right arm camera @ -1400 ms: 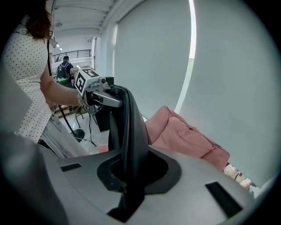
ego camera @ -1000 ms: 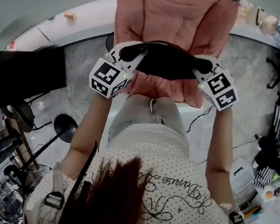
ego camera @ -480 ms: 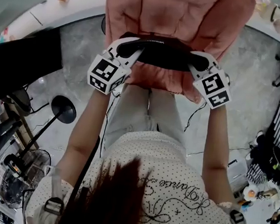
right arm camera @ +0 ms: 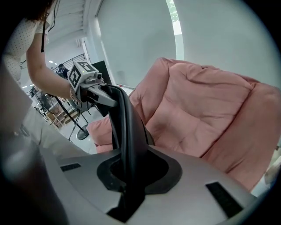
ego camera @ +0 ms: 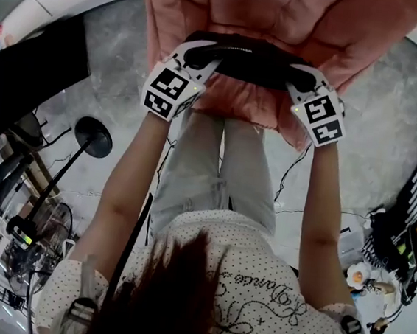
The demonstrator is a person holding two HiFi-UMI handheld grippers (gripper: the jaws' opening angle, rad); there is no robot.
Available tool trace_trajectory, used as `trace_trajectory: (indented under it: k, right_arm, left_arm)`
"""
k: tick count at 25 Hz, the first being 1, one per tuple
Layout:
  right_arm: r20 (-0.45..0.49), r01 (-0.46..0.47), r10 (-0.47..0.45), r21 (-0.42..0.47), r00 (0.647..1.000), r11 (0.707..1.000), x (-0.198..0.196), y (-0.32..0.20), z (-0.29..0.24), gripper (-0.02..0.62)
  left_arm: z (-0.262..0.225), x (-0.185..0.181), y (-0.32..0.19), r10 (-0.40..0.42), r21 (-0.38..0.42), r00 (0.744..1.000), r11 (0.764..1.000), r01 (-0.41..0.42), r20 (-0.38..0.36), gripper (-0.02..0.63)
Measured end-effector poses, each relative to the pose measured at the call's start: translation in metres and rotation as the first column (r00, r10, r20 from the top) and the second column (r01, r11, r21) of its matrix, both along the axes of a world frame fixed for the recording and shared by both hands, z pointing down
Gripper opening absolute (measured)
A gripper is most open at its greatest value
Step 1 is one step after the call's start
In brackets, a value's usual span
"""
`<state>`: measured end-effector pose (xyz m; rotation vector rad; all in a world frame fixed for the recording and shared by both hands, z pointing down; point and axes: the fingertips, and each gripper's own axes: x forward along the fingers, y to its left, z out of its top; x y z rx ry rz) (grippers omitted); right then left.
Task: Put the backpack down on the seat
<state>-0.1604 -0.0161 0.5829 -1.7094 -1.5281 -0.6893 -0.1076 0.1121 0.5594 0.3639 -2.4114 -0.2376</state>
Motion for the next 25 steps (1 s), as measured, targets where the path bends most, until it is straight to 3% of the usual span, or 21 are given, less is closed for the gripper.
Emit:
trace_trajectory:
  k: [4,14,21,25]
  right_arm:
    - [-0.007,0.005,-0.004,0.039,1.0,0.999,0.0,0.001,0.037,0.046]
    - [0.004,-0.06,0.06,0.072,0.998,0.996,-0.012,0.001,0.094,0.052]
    - [-0.041,-0.15,0.156,0.113,0.987,0.982,-0.021,0.0,0.137,0.067]
    - [-0.042,-0.161,0.168,0.13,0.985,0.978,-0.036,-0.004,0.15,0.071]
  left_arm:
    - [0.04,0.002,0.001,-0.021,0.038,0.998,0.999,0.024,-0.061,0.055]
    - [0.1,-0.009,0.002,-0.037,0.022,0.994,0.999,0.039,-0.098,0.058]
    - [0.145,-0.02,0.005,-0.055,0.104,0.986,0.992,0.072,-0.157,0.06]
    - [0.158,-0.035,0.001,-0.085,0.111,0.982,0.988,0.104,-0.169,0.06]
